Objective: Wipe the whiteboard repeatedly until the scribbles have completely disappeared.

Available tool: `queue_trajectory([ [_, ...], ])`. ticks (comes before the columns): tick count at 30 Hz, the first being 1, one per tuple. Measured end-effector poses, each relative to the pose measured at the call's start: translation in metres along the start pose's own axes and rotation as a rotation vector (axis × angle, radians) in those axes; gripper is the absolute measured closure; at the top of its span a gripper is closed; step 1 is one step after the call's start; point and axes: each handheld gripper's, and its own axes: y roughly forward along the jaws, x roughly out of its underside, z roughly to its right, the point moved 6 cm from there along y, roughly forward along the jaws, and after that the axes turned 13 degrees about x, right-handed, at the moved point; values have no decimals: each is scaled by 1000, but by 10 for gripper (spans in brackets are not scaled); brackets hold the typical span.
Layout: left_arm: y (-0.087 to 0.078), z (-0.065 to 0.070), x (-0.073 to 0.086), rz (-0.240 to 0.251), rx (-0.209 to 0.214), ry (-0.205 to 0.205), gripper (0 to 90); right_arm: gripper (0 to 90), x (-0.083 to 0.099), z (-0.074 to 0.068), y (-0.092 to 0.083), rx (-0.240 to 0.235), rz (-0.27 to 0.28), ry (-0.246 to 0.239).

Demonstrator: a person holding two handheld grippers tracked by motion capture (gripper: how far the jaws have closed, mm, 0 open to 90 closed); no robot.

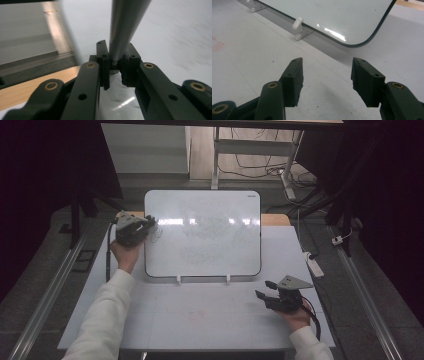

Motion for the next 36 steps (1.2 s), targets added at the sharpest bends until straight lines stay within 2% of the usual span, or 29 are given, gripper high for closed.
queue_trajectory([
  [2,-1,-2,0,1,-3,-4,783,431,0,0,0,0,-2,0],
  [4,1,2,1,-6,-1,4,783,431,1,-1,1,-3,-4,-3],
  [6,5,9,3,-17,29,5,783,431,1,-1,1,-4,-6,-6],
  [8,9,18,6,-31,52,25,783,431,1,-2,2,-5,-7,-7],
  [10,11,23,8,-36,57,44,783,431,1,-2,2,-5,-9,-8],
  [12,10,20,5,-35,47,55,783,431,1,-1,2,-4,-10,-8],
  [13,8,15,2,-24,26,52,783,431,1,-1,2,-4,-11,-7],
  [15,4,3,-3,2,1,12,783,431,2,-1,2,-2,-12,-8],
  [16,4,-1,-5,9,5,-10,783,431,1,-1,2,-3,-12,-8],
  [19,5,1,-5,0,2,1,783,431,1,-1,2,-4,-9,-9],
  [21,8,9,-1,-14,37,6,783,430,2,-1,2,-3,-12,-8],
  [24,12,23,7,-43,75,38,783,430,2,-1,3,-6,-17,-12],
  [27,10,30,15,-52,108,30,783,430,3,-3,3,-7,-18,-16],
  [30,4,27,17,-60,103,33,783,430,3,-2,4,-8,-19,-14],
  [32,-2,18,16,-49,60,36,783,430,3,-2,3,-6,-17,-16],
  [33,-5,13,16,-33,51,17,783,430,2,-2,3,-5,-16,-17],
  [35,-7,8,17,-6,67,-31,783,430,2,-2,3,-6,-13,-15],
  [36,-6,9,18,-6,61,-30,783,430,2,-2,3,-5,-13,-15],
])
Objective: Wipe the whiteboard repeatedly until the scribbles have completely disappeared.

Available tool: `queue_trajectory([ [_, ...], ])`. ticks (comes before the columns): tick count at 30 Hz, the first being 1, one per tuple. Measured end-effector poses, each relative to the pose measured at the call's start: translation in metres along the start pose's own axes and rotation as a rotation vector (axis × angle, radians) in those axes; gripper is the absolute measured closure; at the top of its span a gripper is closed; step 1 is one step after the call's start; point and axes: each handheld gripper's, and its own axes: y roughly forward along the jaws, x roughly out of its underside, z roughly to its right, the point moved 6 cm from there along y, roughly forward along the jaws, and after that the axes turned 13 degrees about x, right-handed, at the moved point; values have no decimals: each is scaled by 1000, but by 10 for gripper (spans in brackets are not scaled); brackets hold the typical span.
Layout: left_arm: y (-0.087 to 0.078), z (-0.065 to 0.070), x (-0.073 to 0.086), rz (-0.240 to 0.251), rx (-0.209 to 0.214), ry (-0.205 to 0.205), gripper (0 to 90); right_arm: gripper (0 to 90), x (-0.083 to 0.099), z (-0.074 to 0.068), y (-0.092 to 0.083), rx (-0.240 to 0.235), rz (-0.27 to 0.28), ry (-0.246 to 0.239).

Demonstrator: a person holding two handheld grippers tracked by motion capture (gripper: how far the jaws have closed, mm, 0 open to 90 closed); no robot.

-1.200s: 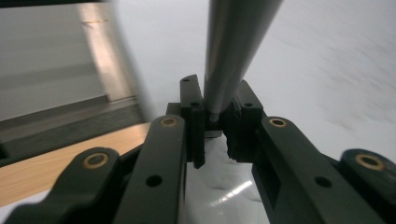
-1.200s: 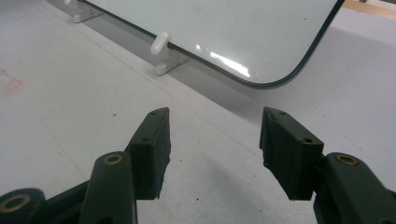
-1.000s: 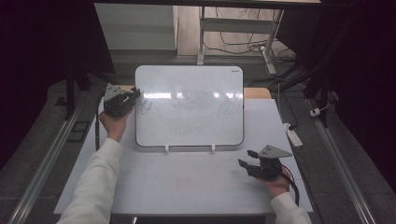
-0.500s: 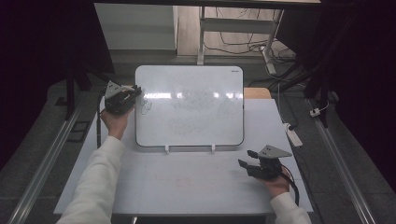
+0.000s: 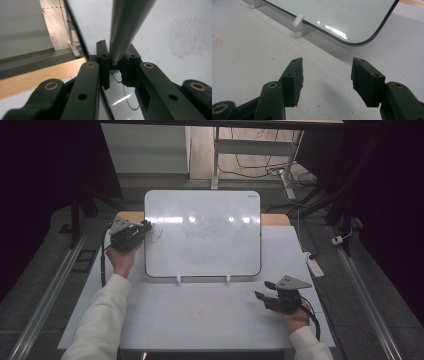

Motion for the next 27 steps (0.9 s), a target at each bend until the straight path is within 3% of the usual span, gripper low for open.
queue_trajectory([
  [1,3,3,0,-6,-2,10,783,430,0,0,0,0,0,0],
  [3,11,15,1,-18,32,24,783,429,0,-1,1,-1,-2,-1],
  [7,29,40,4,-69,75,93,783,430,0,-1,0,-1,-1,-2],
  [8,30,41,2,-73,70,106,783,430,0,-1,0,-1,0,-2],
  [10,26,35,-1,-59,47,95,783,429,0,-1,0,0,-1,-1],
  [13,11,12,-4,-14,-6,34,783,428,0,-1,0,-2,0,-1],
  [16,1,0,-4,6,-34,7,783,429,0,-1,0,-4,0,-2],
  [19,3,5,-2,-12,-37,21,783,429,0,-1,1,-4,-3,-3],
  [24,17,30,5,-76,31,78,783,428,0,-4,2,-6,-6,-8],
  [27,14,32,8,-91,39,87,783,428,0,-4,2,-8,-9,-9],
])
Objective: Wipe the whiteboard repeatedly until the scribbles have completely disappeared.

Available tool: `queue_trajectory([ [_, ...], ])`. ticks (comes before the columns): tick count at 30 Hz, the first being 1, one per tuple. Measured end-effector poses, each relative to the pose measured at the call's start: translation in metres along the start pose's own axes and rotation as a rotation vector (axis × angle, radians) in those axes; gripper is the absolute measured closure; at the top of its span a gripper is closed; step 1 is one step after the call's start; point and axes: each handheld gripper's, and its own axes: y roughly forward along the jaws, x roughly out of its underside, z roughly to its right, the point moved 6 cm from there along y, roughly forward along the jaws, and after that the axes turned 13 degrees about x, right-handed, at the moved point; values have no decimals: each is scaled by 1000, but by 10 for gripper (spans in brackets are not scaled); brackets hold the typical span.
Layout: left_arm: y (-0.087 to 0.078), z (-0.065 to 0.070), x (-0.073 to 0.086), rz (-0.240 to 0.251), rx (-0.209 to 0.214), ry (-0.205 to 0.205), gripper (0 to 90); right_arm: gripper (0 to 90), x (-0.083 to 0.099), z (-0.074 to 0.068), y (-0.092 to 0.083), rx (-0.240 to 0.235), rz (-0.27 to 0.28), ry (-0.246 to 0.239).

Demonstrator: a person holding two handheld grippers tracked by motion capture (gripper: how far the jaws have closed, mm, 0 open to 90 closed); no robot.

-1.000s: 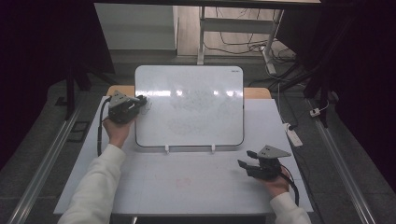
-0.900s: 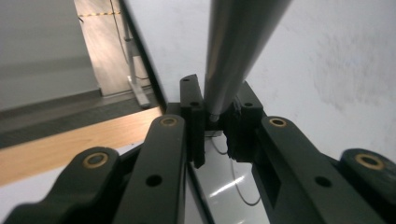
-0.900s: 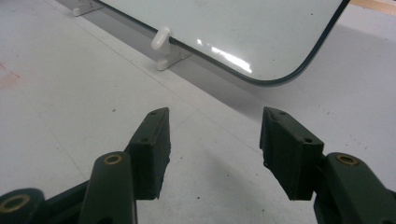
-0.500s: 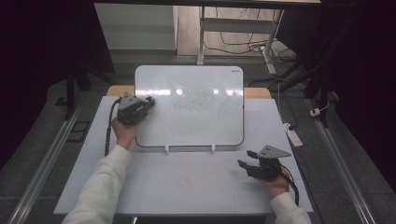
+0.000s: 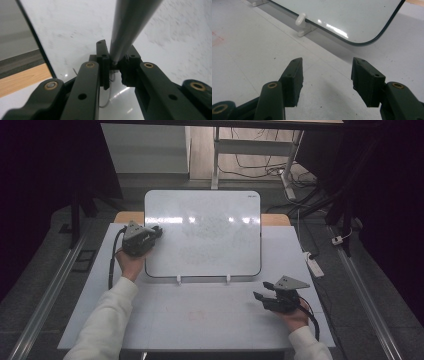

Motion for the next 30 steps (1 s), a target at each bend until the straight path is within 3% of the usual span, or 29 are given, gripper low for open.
queue_trajectory([
  [3,-14,-16,1,25,-48,-35,783,427,0,0,0,0,-1,-1],
  [6,-24,-27,5,47,-64,-71,783,428,-1,0,-1,2,6,0],
  [8,-22,-23,6,32,-78,-49,783,428,-1,0,-1,2,7,1],
  [14,6,10,4,-4,13,-1,783,428,-1,-2,-1,0,4,-9],
  [16,11,15,2,-18,16,26,783,427,-2,-2,-1,0,5,-8],
  [18,8,10,0,-6,2,17,783,427,-1,-1,-1,1,2,-4],
  [23,-11,-18,-2,61,-45,-79,783,426,-2,-1,-1,-1,7,-6],
  [26,-9,-14,-1,44,-53,-66,783,426,-2,-2,-1,-1,7,-6],
  [30,0,3,2,3,-2,-32,783,426,-1,-2,-1,-1,3,-8],
])
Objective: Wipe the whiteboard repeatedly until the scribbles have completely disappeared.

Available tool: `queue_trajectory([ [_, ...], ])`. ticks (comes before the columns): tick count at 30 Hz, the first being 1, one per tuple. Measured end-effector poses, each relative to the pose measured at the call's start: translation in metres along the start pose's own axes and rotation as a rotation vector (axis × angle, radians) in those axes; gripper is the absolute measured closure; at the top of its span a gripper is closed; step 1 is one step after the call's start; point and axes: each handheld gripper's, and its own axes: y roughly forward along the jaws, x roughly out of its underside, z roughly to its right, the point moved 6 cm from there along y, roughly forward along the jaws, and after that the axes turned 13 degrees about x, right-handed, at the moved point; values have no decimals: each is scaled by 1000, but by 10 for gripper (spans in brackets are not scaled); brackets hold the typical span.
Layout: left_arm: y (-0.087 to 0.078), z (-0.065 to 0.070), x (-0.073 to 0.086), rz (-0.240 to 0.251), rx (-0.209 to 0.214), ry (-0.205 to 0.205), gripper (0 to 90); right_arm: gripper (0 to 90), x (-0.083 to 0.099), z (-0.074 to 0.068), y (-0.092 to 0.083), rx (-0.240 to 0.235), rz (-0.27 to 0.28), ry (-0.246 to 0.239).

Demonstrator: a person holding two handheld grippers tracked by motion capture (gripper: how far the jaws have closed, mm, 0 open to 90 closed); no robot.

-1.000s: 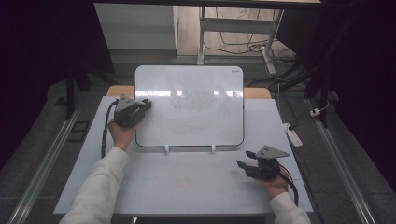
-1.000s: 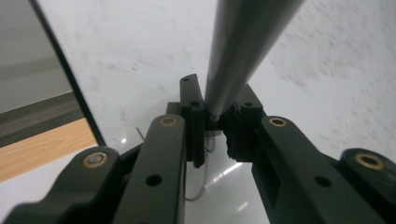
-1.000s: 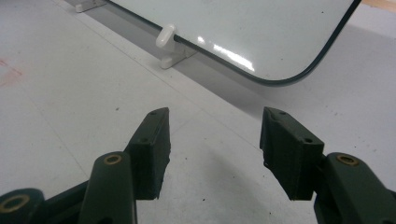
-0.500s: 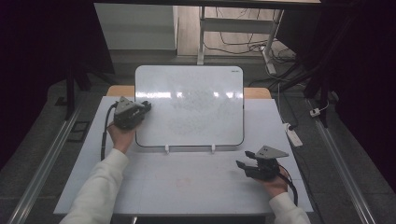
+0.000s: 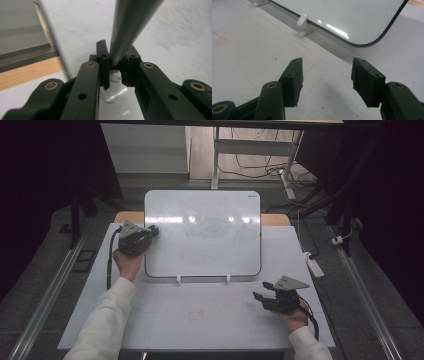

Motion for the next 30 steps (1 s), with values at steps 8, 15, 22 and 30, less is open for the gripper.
queue_trajectory([
  [8,-18,-14,5,8,-37,-31,783,426,0,0,0,-1,-2,-2],
  [15,-14,-5,10,-7,-25,-27,783,426,0,-1,0,-1,0,-2],
  [22,-9,0,11,-3,-5,-12,783,426,1,0,1,0,-5,-5],
  [30,-12,-3,12,-3,-4,-37,783,425,1,-1,2,-3,-7,-6],
])
